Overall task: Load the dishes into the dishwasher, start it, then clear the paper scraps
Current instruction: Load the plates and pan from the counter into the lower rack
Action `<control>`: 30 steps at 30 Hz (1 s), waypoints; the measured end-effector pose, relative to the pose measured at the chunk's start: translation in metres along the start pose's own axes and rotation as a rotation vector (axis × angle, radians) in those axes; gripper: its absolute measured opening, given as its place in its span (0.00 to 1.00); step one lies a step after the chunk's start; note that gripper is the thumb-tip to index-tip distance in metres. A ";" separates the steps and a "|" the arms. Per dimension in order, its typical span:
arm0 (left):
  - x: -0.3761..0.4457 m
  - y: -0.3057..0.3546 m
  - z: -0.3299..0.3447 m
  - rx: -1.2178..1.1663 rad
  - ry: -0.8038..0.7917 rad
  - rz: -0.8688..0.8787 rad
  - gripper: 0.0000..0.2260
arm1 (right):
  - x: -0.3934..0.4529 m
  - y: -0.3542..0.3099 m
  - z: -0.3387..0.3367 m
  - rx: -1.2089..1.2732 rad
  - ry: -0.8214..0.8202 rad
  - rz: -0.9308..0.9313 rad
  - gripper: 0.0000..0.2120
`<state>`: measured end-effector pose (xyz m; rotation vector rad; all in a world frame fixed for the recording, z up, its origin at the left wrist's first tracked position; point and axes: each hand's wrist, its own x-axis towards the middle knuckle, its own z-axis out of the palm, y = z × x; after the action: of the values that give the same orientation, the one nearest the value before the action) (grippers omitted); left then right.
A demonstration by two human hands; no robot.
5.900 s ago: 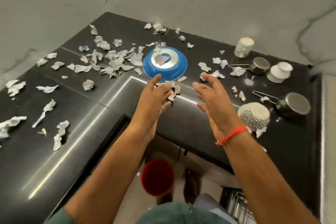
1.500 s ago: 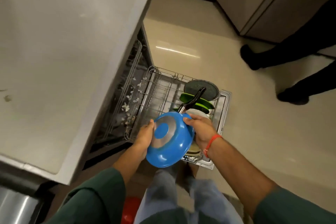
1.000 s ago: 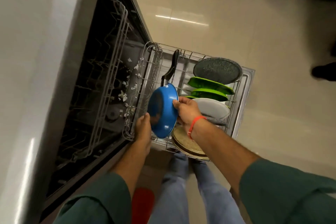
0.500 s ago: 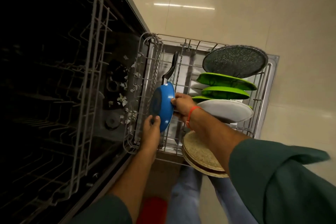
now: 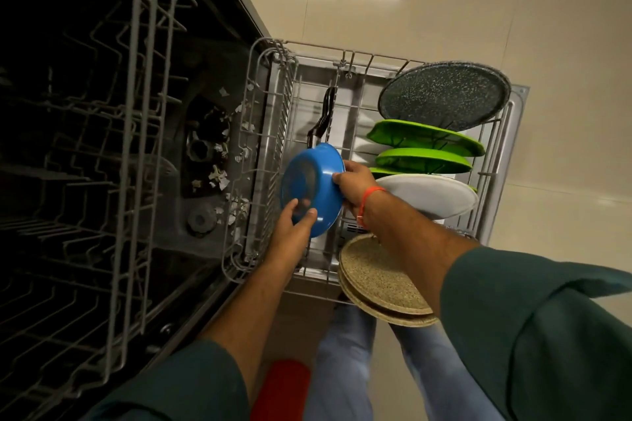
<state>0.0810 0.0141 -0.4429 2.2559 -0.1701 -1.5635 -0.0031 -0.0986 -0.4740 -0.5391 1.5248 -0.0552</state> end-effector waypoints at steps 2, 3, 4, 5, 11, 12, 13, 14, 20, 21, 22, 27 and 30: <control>-0.001 0.000 0.003 0.020 -0.005 0.003 0.27 | -0.003 0.001 -0.002 -0.055 0.029 0.006 0.19; -0.002 0.000 0.005 0.031 -0.008 0.006 0.28 | -0.005 0.001 -0.002 -0.076 0.039 0.008 0.19; -0.003 0.000 0.006 0.039 -0.014 0.011 0.28 | -0.009 0.001 -0.002 -0.089 0.038 0.011 0.19; -0.004 0.000 0.007 0.045 -0.019 0.011 0.28 | -0.011 0.003 -0.002 -0.094 0.032 0.014 0.20; -0.014 0.002 0.008 0.048 -0.037 0.023 0.28 | -0.024 0.011 -0.007 -0.085 0.018 0.004 0.26; -0.015 0.002 0.008 0.048 -0.039 0.025 0.28 | -0.025 0.011 -0.009 -0.091 0.012 0.001 0.27; -0.017 0.003 0.008 0.048 -0.040 0.025 0.28 | -0.026 0.011 -0.010 -0.097 0.006 0.001 0.28; -0.018 0.003 0.007 0.049 -0.041 0.029 0.28 | -0.028 0.012 -0.011 -0.101 0.002 -0.001 0.29; -0.031 0.000 0.006 0.068 -0.045 0.036 0.29 | -0.040 0.013 -0.016 -0.077 -0.014 -0.048 0.26; -0.035 0.000 0.006 0.071 -0.045 0.038 0.29 | -0.042 0.014 -0.017 -0.073 -0.015 -0.053 0.26; -0.037 0.000 0.007 0.072 -0.044 0.040 0.29 | -0.046 0.013 -0.019 -0.075 -0.016 -0.059 0.26; -0.054 0.004 0.010 0.078 -0.042 0.063 0.29 | -0.066 0.012 -0.033 -0.096 -0.019 -0.055 0.28; -0.064 0.007 0.013 0.067 -0.044 0.098 0.27 | -0.077 0.014 -0.045 -0.125 -0.011 -0.052 0.31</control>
<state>0.0458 0.0244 -0.3878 2.2285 -0.3446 -1.5793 -0.0554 -0.0719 -0.4051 -0.6775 1.5105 0.0033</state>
